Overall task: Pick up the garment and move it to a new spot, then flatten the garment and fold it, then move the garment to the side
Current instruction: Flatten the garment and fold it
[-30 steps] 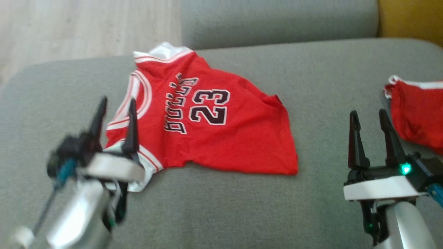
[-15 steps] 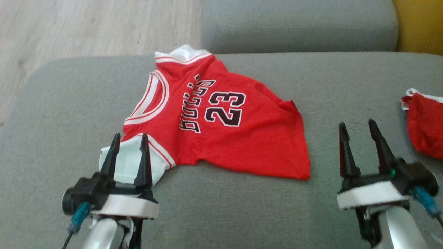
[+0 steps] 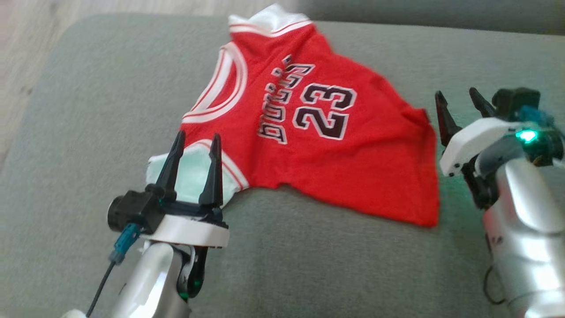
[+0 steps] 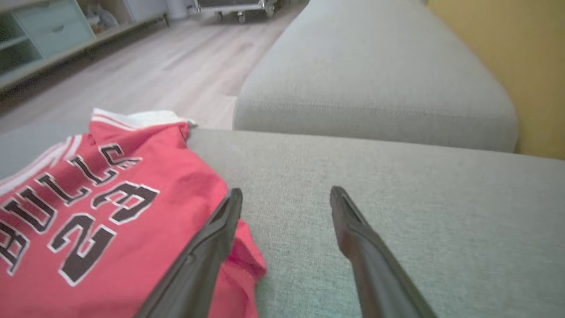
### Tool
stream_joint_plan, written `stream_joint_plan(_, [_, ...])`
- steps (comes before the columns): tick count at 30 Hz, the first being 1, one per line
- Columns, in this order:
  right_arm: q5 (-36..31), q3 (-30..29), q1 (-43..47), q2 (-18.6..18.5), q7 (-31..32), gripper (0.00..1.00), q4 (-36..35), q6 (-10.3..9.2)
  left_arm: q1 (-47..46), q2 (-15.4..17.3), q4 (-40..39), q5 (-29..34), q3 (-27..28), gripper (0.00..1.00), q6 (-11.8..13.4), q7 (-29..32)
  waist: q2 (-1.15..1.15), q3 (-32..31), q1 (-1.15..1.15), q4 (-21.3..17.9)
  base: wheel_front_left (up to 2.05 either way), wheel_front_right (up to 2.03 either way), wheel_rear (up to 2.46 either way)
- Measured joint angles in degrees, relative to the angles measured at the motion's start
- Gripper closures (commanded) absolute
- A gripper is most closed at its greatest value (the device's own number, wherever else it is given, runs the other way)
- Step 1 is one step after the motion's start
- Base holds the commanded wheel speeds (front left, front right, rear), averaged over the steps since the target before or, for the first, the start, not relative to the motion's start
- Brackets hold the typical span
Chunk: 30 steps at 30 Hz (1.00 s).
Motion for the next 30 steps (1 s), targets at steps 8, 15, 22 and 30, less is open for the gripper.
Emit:
stream_joint_plan(8, [3.6, 11.9, -7.6, -5.1, 8.1, 0.00, 12.8, 0.00, -1.1, -1.6, 1.0, 1.0, 0.5, 0.00, -1.6, 0.0, 0.00, 2.9, -0.01, 4.5, 0.00, 0.00, 0.00])
stream_joint_plan(15, [9.7, 26.7, -11.5, -9.7, 11.6, 1.00, 15.7, 0.00, -1.2, -1.8, 1.4, 1.4, 1.5, 0.00, -2.0, 0.0, 0.00, 3.2, -0.02, 5.6, 0.00, 0.00, 0.00])
stream_joint_plan(22, [12.0, 33.4, -15.1, -14.8, 9.5, 1.00, 16.6, 0.00, -1.2, -1.9, 1.3, 1.0, 1.4, 0.00, -1.9, 0.0, 0.00, 3.7, -0.02, 5.6, 0.00, 0.00, 0.00])
stream_joint_plan(30, [7.4, 37.6, -25.7, -21.0, 4.5, 1.00, 19.3, 0.00, -2.5, -2.1, -0.1, 0.8, 1.1, 0.00, -1.6, 0.0, 0.00, 5.4, -0.01, 6.3, 0.00, 0.00, 0.00])
